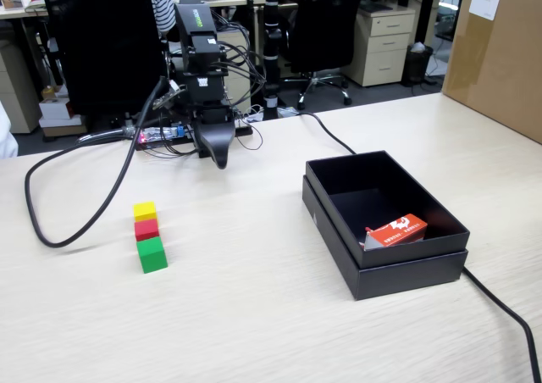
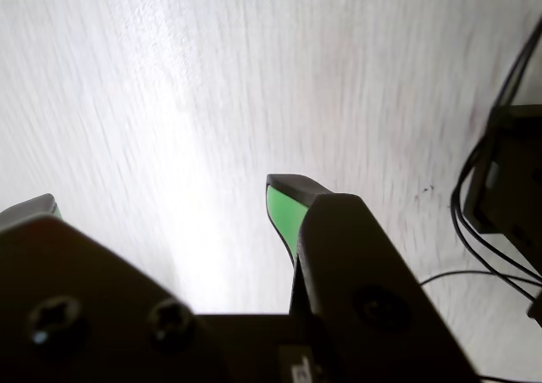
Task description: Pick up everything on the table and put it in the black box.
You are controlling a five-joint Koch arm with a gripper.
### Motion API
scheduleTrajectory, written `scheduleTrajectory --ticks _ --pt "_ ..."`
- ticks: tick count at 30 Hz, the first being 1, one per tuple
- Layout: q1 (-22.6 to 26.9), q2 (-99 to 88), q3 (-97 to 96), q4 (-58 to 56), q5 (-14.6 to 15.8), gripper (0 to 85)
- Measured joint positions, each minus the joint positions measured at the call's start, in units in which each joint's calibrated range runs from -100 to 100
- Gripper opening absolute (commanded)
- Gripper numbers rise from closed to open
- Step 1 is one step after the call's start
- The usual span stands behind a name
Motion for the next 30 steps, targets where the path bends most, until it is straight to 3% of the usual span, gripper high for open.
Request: scheduleTrajectory --ticks 4,16,20,30 --pt "-3.2 3.1 3.8 -4.6 -1.1 47.2" --pt "-14.5 21.0 17.9 -5.0 -11.7 47.5" --pt "-16.8 30.8 22.5 -5.2 -13.8 47.7" --pt "-18.5 47.4 26.9 -0.9 -15.6 48.1"
